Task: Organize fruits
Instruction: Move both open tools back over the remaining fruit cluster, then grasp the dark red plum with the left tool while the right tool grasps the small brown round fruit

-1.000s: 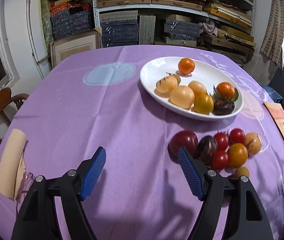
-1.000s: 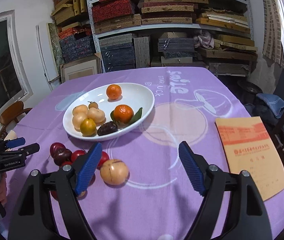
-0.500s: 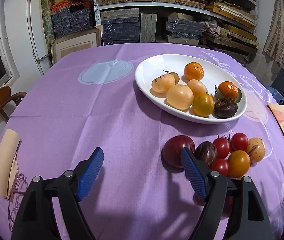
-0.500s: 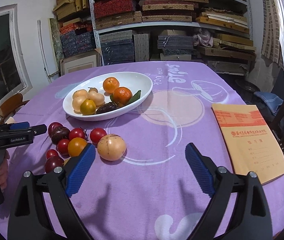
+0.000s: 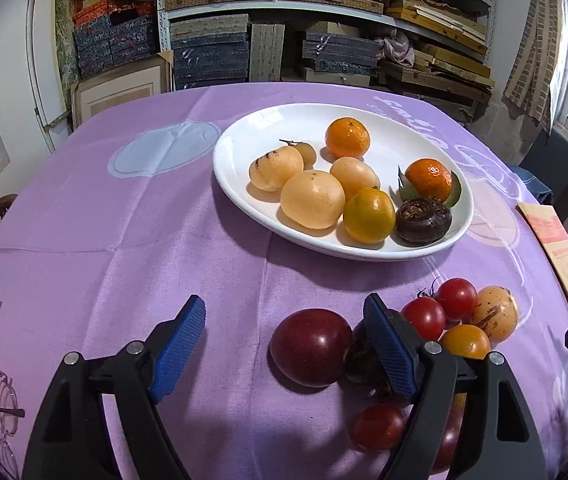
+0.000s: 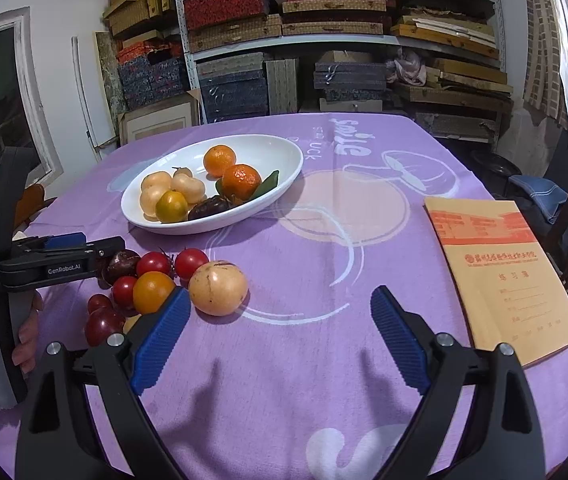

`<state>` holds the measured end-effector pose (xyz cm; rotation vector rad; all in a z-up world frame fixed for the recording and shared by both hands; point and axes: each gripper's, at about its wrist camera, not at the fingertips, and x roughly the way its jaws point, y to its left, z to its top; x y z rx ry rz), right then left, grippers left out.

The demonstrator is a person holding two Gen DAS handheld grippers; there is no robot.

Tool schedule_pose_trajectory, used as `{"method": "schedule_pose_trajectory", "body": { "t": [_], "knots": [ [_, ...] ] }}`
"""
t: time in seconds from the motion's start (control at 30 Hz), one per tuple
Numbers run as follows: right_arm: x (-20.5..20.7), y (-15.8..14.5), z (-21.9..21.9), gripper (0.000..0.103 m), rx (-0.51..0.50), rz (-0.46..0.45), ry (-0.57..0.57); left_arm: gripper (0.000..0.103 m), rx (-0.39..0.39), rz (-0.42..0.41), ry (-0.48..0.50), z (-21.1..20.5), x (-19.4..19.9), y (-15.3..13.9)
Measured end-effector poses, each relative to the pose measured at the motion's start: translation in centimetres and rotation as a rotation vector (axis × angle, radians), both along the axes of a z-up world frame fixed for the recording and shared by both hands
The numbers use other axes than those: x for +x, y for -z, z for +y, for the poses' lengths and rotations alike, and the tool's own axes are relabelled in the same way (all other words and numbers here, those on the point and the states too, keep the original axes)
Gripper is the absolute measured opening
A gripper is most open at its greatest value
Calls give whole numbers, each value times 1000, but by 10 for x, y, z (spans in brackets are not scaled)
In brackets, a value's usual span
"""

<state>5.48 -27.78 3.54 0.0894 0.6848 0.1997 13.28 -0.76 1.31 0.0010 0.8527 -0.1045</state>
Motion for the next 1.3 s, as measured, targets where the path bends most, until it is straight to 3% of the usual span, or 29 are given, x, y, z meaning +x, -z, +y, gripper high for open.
{"method": "schedule_pose_trajectory", "body": {
  "t": [0.17, 0.4, 0.5, 0.67, 0.77, 0.93, 1.1, 1.3],
  "knots": [
    [0, 0, -1, 90, 7, -1, 2, 83, -85, 63, 4, 15, -1, 7],
    [1, 1, -3, 90, 20, 2, 2, 81, -45, 30, 7, 13, -4, 11],
    [1, 1, -3, 90, 24, 4, 3, 74, -33, 17, 15, 9, -4, 11],
    [2, 2, -5, 90, 30, 9, 4, 47, -37, 28, 49, 4, -3, 13],
    [2, 3, -5, 90, 32, 11, 6, 41, -18, 20, 57, 1, -5, 14],
    [4, 4, -8, 90, 37, 16, 12, 41, -22, 12, 50, 5, -8, 13],
    [1, 4, -4, 90, 36, 18, -10, 41, 9, -27, -18, 18, -27, 3],
    [-21, 6, 24, 86, -84, 1, -89, 41, 42, -48, -79, 32, -66, -2]
  ]
}}
